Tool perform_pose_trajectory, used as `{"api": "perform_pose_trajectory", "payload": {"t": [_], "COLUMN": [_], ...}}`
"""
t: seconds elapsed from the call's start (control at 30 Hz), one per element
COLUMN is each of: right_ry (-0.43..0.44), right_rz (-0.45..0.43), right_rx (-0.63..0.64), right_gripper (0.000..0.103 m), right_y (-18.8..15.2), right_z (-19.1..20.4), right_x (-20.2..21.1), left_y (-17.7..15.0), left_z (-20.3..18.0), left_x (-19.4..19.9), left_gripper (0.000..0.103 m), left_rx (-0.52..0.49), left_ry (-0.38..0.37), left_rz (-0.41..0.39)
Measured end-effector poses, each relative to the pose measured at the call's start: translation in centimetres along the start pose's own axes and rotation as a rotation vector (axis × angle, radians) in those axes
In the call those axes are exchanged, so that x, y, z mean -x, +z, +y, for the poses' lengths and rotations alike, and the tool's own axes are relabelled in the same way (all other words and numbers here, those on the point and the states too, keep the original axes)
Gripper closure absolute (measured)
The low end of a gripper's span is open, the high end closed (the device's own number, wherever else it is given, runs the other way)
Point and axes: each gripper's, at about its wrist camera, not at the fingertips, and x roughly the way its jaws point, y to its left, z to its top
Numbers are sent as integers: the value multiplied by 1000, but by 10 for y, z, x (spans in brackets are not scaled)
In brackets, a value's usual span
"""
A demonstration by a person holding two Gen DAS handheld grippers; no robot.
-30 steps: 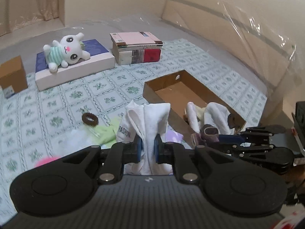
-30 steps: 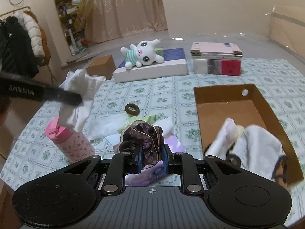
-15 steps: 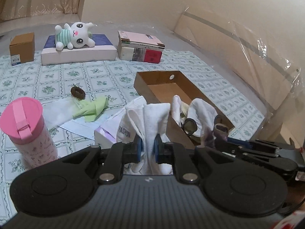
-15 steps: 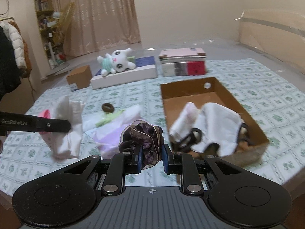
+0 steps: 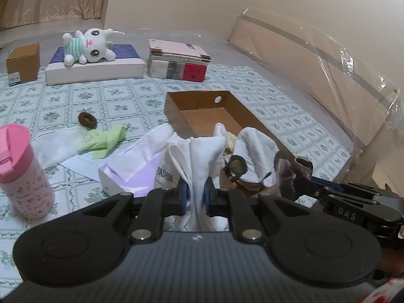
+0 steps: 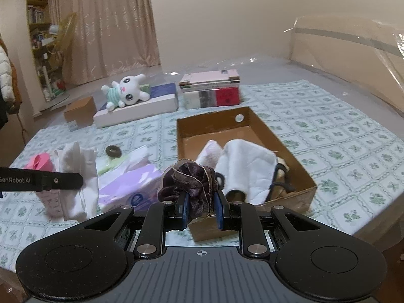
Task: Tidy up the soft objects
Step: 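Carry the scrunchie and white cloth over the cardboard box with both tools, then lower both items into the box and open both tools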
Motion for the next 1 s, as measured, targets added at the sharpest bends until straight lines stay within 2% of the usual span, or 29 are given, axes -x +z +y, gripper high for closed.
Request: {"api": "perform_pose_trajectory", "payload": {"t": [0.5,0.8,1.0], "right_ry": [-55,-46,-34], "right_rz": [-13,-1,8], "right_rx": [44,60,43], "right_gripper": [82,82,82], "right_y": [22,47,76], "right_z": [-34,-57,-74], "right_x": [-18,-51,-83], "left_y": [22,45,74], "left_z": [-33,-46,-47], "left_x": [-47,-84,-117], "left_gripper": [92,92,92], "left_rx": [-18,-28,-19], "left_ry": [1,-14,-15], "left_rz": [20,39,52]}}
